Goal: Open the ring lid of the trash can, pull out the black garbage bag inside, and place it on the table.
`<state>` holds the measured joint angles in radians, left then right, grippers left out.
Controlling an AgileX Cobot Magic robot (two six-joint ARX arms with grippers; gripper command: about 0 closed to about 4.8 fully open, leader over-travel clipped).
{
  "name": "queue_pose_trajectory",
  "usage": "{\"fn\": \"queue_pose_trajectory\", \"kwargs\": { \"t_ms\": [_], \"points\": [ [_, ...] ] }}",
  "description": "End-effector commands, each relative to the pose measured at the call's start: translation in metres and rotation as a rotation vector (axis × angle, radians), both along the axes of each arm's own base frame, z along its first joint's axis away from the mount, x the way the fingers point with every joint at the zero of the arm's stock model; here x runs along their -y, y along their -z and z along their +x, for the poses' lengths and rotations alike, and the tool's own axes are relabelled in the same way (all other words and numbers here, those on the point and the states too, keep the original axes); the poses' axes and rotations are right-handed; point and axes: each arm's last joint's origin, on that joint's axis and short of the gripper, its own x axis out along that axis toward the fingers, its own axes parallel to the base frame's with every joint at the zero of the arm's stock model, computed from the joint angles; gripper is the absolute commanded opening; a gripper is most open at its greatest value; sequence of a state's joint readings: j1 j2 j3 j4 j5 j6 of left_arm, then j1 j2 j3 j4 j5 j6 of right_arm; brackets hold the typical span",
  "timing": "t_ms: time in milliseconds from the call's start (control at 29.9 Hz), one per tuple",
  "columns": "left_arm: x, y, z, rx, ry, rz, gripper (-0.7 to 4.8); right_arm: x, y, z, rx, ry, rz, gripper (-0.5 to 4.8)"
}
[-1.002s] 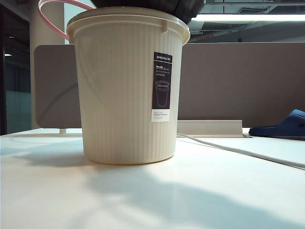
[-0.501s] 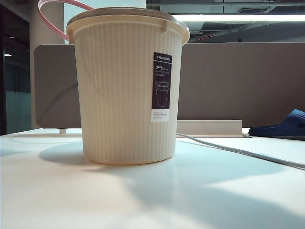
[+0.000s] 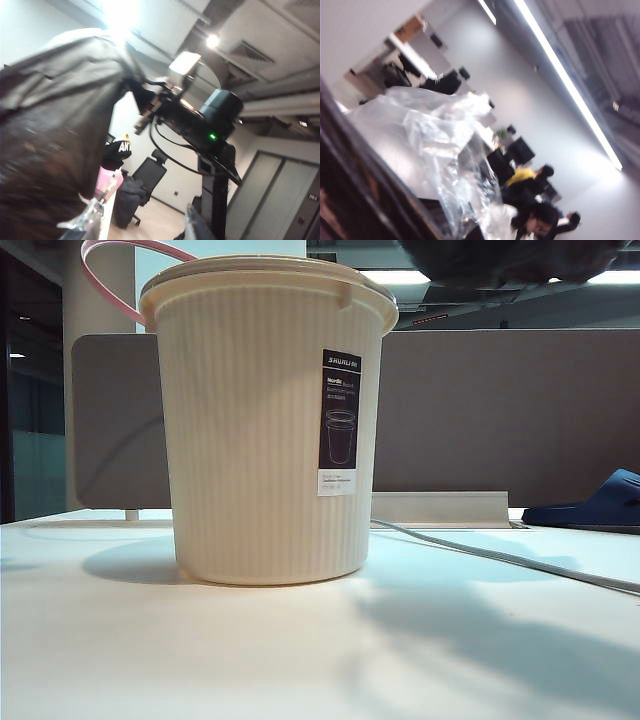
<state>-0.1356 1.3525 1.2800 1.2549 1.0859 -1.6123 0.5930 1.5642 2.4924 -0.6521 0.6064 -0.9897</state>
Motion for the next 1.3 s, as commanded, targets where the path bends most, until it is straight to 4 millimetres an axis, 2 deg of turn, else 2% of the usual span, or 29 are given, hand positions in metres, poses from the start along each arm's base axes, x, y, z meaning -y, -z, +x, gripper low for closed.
{"fn": "queue_pose_trajectory", "kwargs": {
  "t_ms": [33,401,902,1303],
  "points": [
    [-0.001,-0.004,-0.007,0.043,0.01,0.021,2.16,0.006,-0.001,-0.003,0.003,-0.028,0.056,-0.05],
    [0.0,-0.003,-0.011,0.079,0.035,0.083,2.14,0.011,0.013,0.003,-0.125,-0.026,0.103,-0.05],
    [-0.002,-0.007,-0.023,0.122,0.066,0.069,2.1,0.008,0.025,0.004,-0.238,-0.069,0.147,-0.05],
    [-0.003,-0.011,-0.031,0.143,0.066,0.065,2.09,0.022,0.021,-0.02,-0.238,-0.117,0.169,-0.05]
  ]
}}
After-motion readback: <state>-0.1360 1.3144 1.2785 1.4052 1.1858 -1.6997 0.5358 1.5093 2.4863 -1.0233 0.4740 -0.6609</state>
